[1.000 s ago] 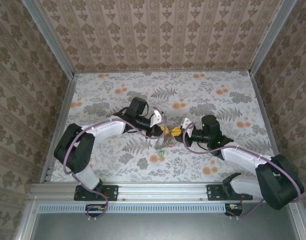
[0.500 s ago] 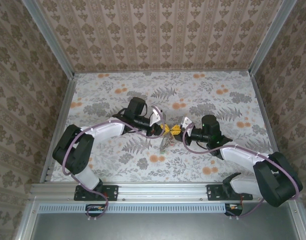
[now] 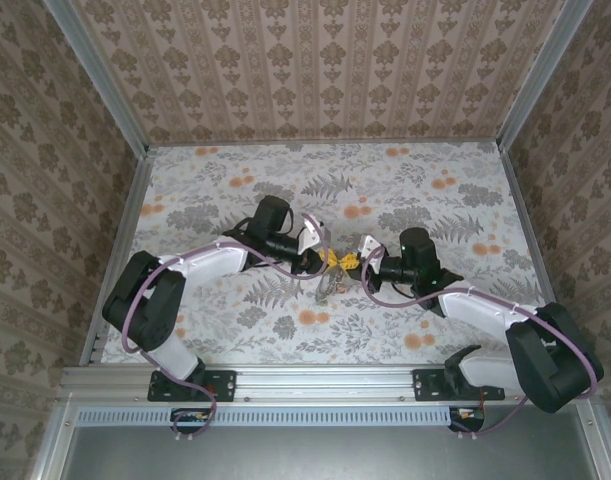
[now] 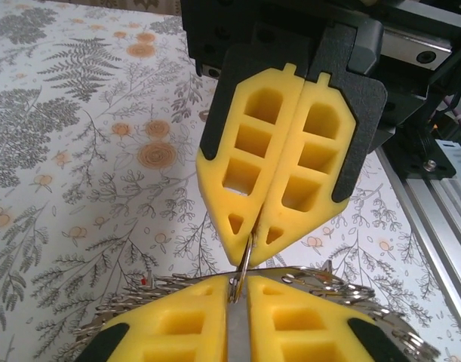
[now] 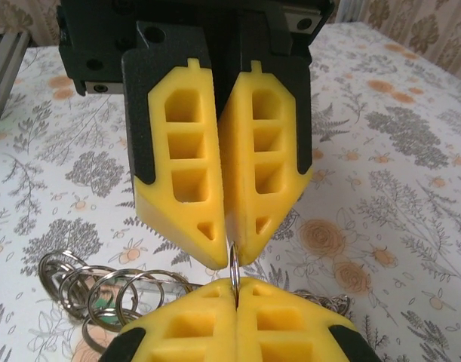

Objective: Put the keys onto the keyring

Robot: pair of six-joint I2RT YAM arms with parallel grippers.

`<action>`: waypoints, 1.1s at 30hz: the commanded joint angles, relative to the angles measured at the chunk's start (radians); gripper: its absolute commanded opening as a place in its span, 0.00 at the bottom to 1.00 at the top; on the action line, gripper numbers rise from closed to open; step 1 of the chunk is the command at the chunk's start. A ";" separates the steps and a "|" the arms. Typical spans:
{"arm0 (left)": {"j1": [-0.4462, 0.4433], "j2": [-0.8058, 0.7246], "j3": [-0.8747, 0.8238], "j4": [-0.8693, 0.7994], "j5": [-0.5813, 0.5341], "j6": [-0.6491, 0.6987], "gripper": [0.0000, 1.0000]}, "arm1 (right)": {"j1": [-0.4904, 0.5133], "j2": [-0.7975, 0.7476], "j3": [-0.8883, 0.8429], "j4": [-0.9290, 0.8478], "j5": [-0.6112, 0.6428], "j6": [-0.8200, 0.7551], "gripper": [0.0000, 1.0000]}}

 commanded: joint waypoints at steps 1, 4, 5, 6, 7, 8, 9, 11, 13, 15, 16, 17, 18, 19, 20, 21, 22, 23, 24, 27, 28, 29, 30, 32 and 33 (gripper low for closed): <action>-0.017 -0.003 0.053 -0.076 0.022 0.051 0.15 | 0.004 -0.018 0.059 -0.097 -0.043 -0.063 0.00; -0.025 0.018 0.077 -0.098 0.022 0.065 0.15 | 0.005 -0.010 0.073 -0.104 -0.057 -0.072 0.00; -0.026 0.029 0.084 -0.104 0.025 0.068 0.16 | 0.005 -0.005 0.074 -0.101 -0.057 -0.074 0.00; -0.026 0.038 0.089 -0.105 0.030 0.070 0.16 | 0.004 -0.002 0.077 -0.100 -0.059 -0.075 0.00; -0.027 0.048 0.096 -0.112 0.033 0.074 0.16 | 0.005 0.004 0.081 -0.103 -0.060 -0.078 0.00; -0.026 0.057 0.102 -0.117 0.033 0.076 0.16 | 0.004 0.010 0.084 -0.102 -0.062 -0.078 0.00; -0.026 0.062 0.108 -0.124 0.034 0.080 0.16 | 0.005 0.014 0.088 -0.101 -0.065 -0.078 0.00; -0.026 0.072 0.121 -0.153 0.033 0.100 0.16 | 0.004 0.018 0.089 -0.090 -0.065 -0.077 0.00; -0.024 0.079 0.133 -0.185 0.032 0.120 0.16 | 0.003 0.018 0.090 -0.088 -0.060 -0.078 0.00; -0.023 0.077 0.134 -0.206 0.027 0.134 0.17 | 0.003 0.016 0.093 -0.095 -0.057 -0.084 0.00; -0.023 0.075 0.132 -0.215 0.024 0.142 0.16 | 0.003 0.016 0.093 -0.099 -0.057 -0.084 0.00; -0.021 0.073 0.129 -0.222 0.022 0.147 0.17 | 0.003 0.014 0.094 -0.103 -0.057 -0.085 0.00; -0.019 0.071 0.128 -0.228 0.020 0.150 0.17 | 0.003 0.012 0.094 -0.104 -0.058 -0.086 0.00; -0.015 0.068 0.128 -0.236 0.018 0.155 0.17 | 0.003 0.011 0.093 -0.108 -0.058 -0.088 0.00; -0.012 0.065 0.127 -0.240 0.017 0.157 0.17 | 0.004 0.009 0.094 -0.111 -0.055 -0.088 0.00; -0.009 0.063 0.127 -0.242 0.018 0.160 0.17 | 0.003 0.008 0.093 -0.113 -0.056 -0.089 0.00; -0.005 0.062 0.128 -0.246 0.018 0.166 0.18 | 0.003 0.006 0.094 -0.114 -0.057 -0.088 0.00; -0.003 0.065 0.130 -0.256 0.016 0.175 0.18 | 0.004 0.006 0.093 -0.113 -0.056 -0.089 0.00; 0.000 0.066 0.134 -0.266 0.015 0.183 0.18 | 0.003 0.006 0.093 -0.113 -0.055 -0.089 0.00; 0.012 0.064 0.142 -0.278 0.035 0.186 0.18 | 0.003 0.006 0.093 -0.114 -0.054 -0.085 0.00; 0.013 0.062 0.143 -0.276 0.037 0.186 0.18 | 0.003 0.005 0.093 -0.112 -0.055 -0.083 0.00; 0.013 0.062 0.146 -0.277 0.036 0.186 0.18 | 0.004 0.004 0.091 -0.108 -0.057 -0.079 0.00; 0.012 0.064 0.149 -0.277 0.039 0.187 0.18 | 0.003 0.004 0.090 -0.104 -0.058 -0.074 0.00; 0.006 0.070 0.158 -0.281 0.044 0.188 0.18 | 0.003 0.004 0.088 -0.096 -0.057 -0.065 0.00; 0.001 0.071 0.161 -0.283 0.044 0.190 0.18 | 0.003 0.003 0.087 -0.094 -0.059 -0.063 0.00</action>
